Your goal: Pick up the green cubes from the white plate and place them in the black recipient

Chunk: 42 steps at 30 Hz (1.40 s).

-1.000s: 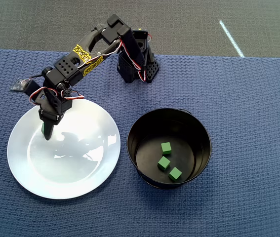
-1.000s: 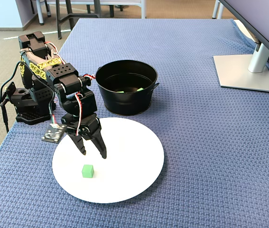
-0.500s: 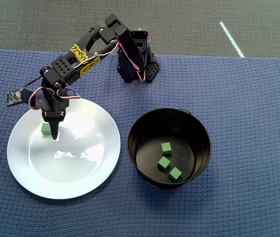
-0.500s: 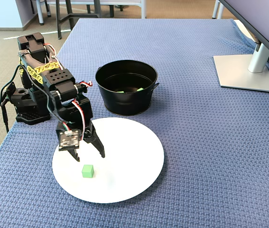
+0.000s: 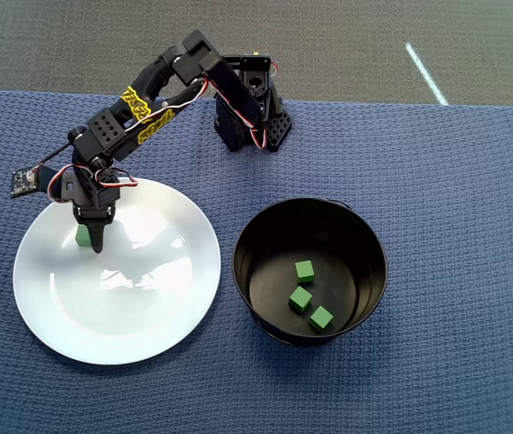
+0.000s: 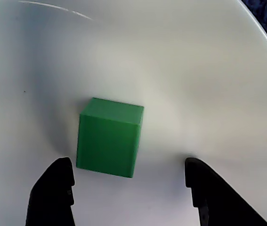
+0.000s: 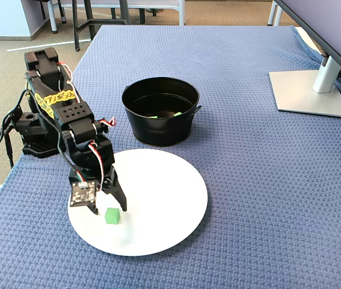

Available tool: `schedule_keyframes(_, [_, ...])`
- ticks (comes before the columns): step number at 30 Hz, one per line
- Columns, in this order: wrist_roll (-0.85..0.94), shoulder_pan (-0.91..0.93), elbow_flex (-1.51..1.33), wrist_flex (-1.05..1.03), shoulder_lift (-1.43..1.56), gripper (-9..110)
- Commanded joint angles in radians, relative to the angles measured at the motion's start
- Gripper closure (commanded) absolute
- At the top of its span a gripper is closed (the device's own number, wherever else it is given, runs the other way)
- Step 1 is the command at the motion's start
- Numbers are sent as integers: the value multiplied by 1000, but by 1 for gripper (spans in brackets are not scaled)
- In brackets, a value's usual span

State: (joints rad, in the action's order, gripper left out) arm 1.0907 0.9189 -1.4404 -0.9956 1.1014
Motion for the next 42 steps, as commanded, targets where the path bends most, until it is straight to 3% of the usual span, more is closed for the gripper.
schedule_keyframes(1, [-32, 20, 77, 25, -6, 81])
schedule_keyframes(10, [-81, 32, 129, 23, -14, 82])
schedule_keyframes(19, [-109, 35, 112, 44, 8, 100])
schedule_keyframes(27, [-147, 31, 67, 75, 40, 101])
schedule_keyframes(35, [-488, -17, 137, -135, 275, 101])
schedule_keyframes(42, [-746, -192, 74, -321, 604, 101])
